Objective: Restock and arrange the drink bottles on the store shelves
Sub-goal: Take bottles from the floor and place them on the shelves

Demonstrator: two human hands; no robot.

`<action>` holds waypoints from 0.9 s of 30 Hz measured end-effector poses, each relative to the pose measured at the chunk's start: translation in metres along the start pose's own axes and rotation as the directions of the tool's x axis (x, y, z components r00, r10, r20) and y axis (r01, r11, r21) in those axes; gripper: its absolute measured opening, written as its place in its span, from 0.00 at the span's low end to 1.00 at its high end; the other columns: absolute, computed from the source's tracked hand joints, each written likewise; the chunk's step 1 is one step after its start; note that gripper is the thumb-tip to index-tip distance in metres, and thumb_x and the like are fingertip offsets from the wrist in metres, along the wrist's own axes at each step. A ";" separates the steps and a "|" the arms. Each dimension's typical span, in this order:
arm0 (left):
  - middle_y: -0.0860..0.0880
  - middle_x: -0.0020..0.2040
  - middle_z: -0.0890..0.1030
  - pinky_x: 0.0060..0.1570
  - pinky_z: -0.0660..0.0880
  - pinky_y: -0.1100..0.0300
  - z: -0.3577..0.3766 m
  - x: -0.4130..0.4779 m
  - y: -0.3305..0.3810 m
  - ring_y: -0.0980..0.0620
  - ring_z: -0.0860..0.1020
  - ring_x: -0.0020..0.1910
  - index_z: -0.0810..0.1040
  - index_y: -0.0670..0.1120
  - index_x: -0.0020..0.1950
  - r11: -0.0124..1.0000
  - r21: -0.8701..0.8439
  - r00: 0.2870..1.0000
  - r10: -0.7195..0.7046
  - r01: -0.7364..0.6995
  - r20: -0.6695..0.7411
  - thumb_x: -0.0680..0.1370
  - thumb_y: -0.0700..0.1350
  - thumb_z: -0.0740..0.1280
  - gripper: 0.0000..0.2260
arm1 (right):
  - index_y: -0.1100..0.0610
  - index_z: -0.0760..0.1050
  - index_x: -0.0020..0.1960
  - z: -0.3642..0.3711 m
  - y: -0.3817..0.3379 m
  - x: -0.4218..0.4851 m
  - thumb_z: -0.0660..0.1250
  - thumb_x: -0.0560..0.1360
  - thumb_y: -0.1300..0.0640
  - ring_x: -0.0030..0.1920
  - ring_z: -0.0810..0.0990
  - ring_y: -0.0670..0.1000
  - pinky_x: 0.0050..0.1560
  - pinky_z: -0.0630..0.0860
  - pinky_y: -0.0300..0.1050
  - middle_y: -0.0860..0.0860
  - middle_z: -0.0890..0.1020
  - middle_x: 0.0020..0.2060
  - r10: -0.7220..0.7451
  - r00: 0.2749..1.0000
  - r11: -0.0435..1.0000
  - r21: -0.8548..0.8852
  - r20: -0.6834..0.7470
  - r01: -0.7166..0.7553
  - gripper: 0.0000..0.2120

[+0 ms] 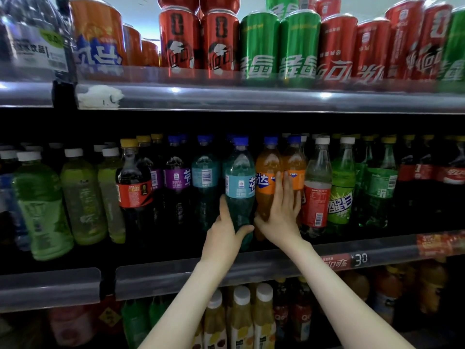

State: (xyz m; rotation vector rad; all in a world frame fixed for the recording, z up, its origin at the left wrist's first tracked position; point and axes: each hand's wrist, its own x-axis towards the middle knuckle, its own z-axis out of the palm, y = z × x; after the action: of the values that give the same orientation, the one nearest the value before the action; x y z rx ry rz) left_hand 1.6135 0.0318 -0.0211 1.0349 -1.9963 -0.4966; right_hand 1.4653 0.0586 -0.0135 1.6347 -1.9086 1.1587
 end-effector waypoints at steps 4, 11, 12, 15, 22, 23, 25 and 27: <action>0.43 0.66 0.74 0.52 0.75 0.56 -0.002 0.001 -0.001 0.45 0.77 0.59 0.40 0.53 0.78 1.000 -0.004 1.000 0.004 -0.004 0.017 0.76 0.57 0.68 0.43 | 0.41 0.31 0.73 -0.002 0.004 -0.002 0.70 0.71 0.56 0.75 0.33 0.43 0.71 0.28 0.46 0.51 0.39 0.77 -0.023 1.000 0.997 0.075 -0.016 0.024 0.51; 0.45 0.62 0.77 0.47 0.77 0.58 -0.017 -0.017 -0.009 0.47 0.80 0.54 0.43 0.49 0.78 0.997 0.063 0.987 -0.041 0.051 -0.155 0.78 0.54 0.64 0.38 | 0.48 0.32 0.77 -0.002 -0.001 -0.012 0.75 0.69 0.55 0.77 0.38 0.53 0.73 0.44 0.61 0.53 0.44 0.77 -0.134 0.988 0.983 -0.141 -0.082 0.121 0.56; 0.45 0.62 0.77 0.46 0.76 0.58 -0.022 -0.019 -0.013 0.47 0.80 0.54 0.43 0.49 0.78 0.995 0.070 0.984 -0.052 0.065 -0.171 0.78 0.54 0.64 0.38 | 0.49 0.35 0.78 -0.001 -0.005 -0.014 0.76 0.68 0.57 0.77 0.39 0.54 0.73 0.47 0.61 0.54 0.46 0.77 -0.212 0.975 0.966 -0.165 -0.064 0.199 0.56; 0.44 0.64 0.75 0.47 0.75 0.58 -0.038 -0.020 -0.024 0.46 0.79 0.56 0.43 0.48 0.78 0.992 0.098 0.978 -0.061 0.082 -0.200 0.78 0.54 0.64 0.38 | 0.44 0.34 0.77 0.005 -0.029 -0.017 0.72 0.71 0.65 0.76 0.39 0.49 0.72 0.47 0.50 0.49 0.43 0.77 -0.342 0.939 0.939 -0.029 0.016 0.343 0.54; 0.42 0.68 0.72 0.48 0.75 0.56 -0.052 -0.020 -0.039 0.44 0.78 0.58 0.42 0.47 0.78 0.989 0.126 0.979 -0.049 0.075 -0.197 0.78 0.55 0.64 0.38 | 0.50 0.21 0.70 0.027 -0.071 0.014 0.63 0.77 0.64 0.71 0.25 0.52 0.70 0.41 0.42 0.53 0.24 0.70 -0.088 0.994 0.996 -0.022 0.067 0.089 0.49; 0.42 0.68 0.72 0.49 0.75 0.57 -0.053 -0.020 -0.039 0.45 0.77 0.59 0.43 0.47 0.78 0.990 0.120 0.980 -0.044 0.068 -0.194 0.78 0.54 0.64 0.38 | 0.51 0.21 0.69 0.030 -0.074 0.018 0.64 0.76 0.65 0.70 0.24 0.54 0.72 0.42 0.44 0.54 0.24 0.69 -0.049 0.995 0.998 -0.045 0.082 0.053 0.50; 0.43 0.68 0.72 0.50 0.74 0.57 -0.054 -0.019 -0.041 0.45 0.77 0.60 0.43 0.47 0.78 0.993 0.108 0.981 -0.034 0.055 -0.189 0.78 0.54 0.64 0.38 | 0.49 0.20 0.68 0.036 -0.080 0.023 0.65 0.75 0.66 0.69 0.23 0.56 0.77 0.46 0.51 0.55 0.22 0.68 0.011 0.994 0.998 -0.065 0.108 -0.004 0.53; 0.43 0.68 0.72 0.50 0.74 0.57 -0.054 -0.018 -0.043 0.45 0.77 0.60 0.43 0.48 0.78 0.993 0.109 0.983 -0.024 0.045 -0.184 0.78 0.54 0.64 0.38 | 0.47 0.19 0.68 0.040 -0.085 0.023 0.67 0.73 0.66 0.70 0.23 0.57 0.76 0.47 0.57 0.54 0.21 0.67 0.030 0.993 0.999 -0.046 0.111 -0.025 0.55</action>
State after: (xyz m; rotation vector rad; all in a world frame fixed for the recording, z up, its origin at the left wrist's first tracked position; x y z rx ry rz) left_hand 1.6841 0.0229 -0.0254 1.1440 -1.8634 -0.2983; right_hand 1.5487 0.0138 0.0085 1.6878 -2.0165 1.0475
